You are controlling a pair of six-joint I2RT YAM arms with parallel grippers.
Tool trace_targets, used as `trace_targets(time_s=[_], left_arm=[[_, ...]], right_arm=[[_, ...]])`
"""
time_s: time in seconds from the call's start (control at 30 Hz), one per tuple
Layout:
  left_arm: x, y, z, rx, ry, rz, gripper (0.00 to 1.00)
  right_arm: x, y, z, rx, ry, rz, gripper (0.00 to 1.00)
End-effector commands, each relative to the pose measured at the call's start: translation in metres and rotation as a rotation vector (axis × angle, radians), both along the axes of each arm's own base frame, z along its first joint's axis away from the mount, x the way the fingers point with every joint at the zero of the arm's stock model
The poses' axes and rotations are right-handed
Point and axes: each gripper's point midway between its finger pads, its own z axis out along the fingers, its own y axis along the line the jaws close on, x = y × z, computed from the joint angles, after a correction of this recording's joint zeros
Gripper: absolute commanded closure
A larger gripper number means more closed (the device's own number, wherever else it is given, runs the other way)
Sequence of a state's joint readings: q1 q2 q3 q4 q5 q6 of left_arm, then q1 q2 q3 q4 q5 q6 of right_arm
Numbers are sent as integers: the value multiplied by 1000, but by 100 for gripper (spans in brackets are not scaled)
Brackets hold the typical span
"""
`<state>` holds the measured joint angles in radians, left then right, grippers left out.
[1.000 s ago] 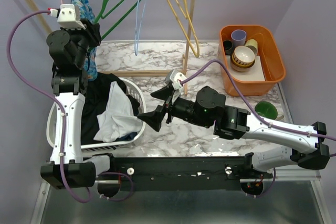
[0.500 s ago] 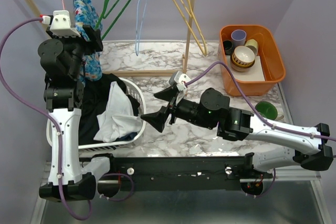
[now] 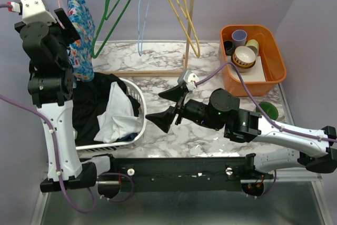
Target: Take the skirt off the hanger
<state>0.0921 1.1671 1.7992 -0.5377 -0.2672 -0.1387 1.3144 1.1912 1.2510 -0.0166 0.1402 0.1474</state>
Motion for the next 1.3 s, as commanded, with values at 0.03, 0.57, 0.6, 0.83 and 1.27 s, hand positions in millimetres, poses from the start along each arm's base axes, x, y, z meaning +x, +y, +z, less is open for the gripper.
trace_targets(time_s=[0.03, 0.57, 0.6, 0.83, 1.27], left_arm=[[29, 27, -61, -18, 231, 88, 18], [59, 46, -106, 15, 393, 75, 35], [61, 46, -107, 18, 396, 68, 37], [72, 38, -110, 26, 400, 0, 55], [74, 37, -79, 64, 328, -6, 84]], right_arm=[[-10, -6, 7, 38, 13, 34, 0], [-12, -14, 14, 59, 9, 38, 0], [-13, -15, 14, 61, 8, 38, 0], [-12, -14, 16, 61, 0, 39, 0], [-13, -12, 18, 62, -1, 47, 0]])
